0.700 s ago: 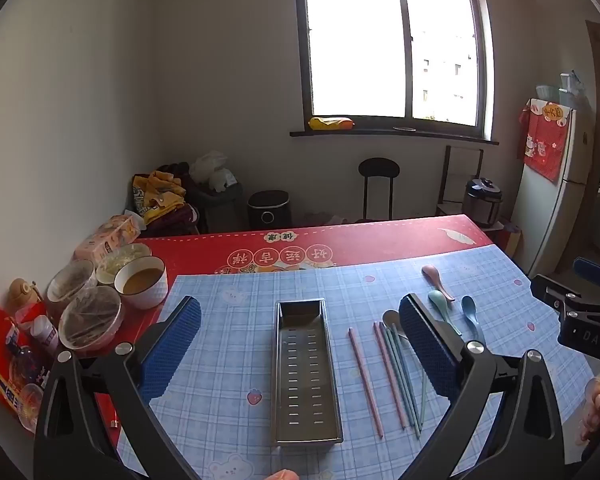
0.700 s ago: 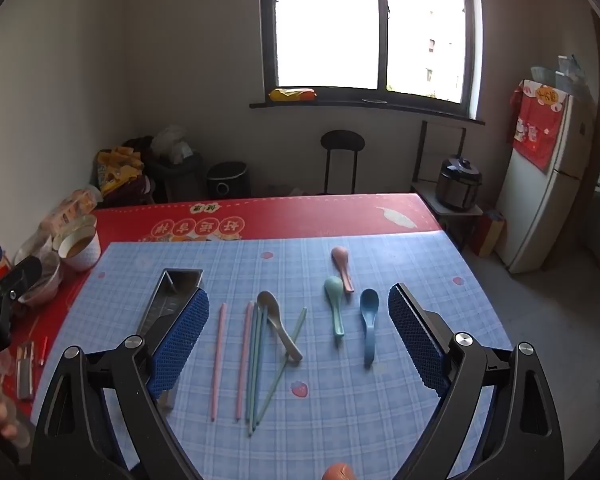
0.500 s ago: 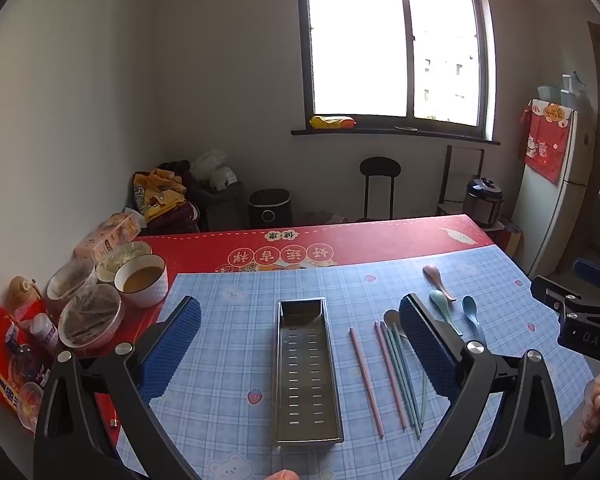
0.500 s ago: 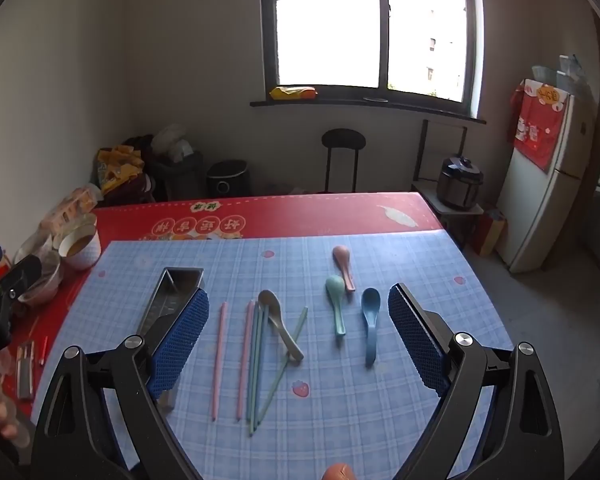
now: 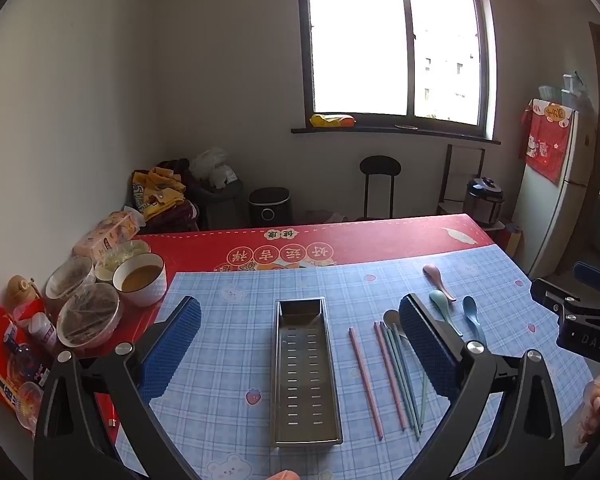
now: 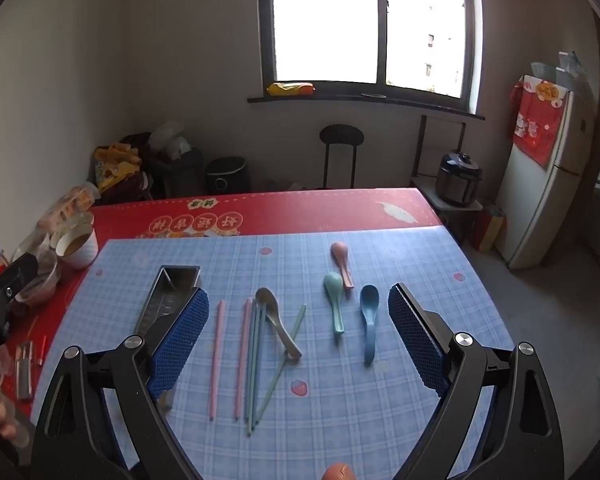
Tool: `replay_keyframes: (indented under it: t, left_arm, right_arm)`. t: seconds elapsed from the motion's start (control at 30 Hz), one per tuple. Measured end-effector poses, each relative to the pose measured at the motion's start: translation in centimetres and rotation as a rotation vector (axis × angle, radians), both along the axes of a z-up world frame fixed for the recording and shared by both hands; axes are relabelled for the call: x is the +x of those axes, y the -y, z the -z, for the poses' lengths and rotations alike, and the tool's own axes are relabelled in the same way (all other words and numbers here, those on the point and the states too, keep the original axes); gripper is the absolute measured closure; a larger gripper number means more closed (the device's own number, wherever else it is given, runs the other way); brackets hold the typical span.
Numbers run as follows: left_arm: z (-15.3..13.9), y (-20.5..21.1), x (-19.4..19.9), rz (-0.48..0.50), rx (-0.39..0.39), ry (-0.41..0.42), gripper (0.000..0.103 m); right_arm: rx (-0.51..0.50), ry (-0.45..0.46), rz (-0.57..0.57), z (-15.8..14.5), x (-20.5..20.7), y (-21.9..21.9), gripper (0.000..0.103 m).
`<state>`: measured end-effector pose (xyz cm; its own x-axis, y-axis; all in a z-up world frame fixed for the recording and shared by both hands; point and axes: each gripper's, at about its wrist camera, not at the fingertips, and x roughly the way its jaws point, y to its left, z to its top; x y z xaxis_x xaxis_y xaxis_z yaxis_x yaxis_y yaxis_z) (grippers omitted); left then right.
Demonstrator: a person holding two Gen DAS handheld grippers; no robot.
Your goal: Organize utensils
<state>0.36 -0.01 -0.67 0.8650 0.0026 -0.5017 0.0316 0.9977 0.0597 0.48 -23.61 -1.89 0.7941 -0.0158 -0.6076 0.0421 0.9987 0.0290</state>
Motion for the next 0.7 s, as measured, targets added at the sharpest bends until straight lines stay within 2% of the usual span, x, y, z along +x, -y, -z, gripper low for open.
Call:
replay_keyframes:
  t: [0.6, 0.7]
  left_arm:
    - [0.77, -0.02, -0.22, -0.004, 0.000, -0.001, 0.006]
    - [0.08, 0.02, 0.19, 0.000, -0.001, -0.004, 0.006]
  right_arm:
    - [0.005, -0.013, 0.001, 0.05, 0.21, 0.14, 0.015]
    - [0.005, -0.013, 0.002, 0.06, 0.21, 0.13, 0.015]
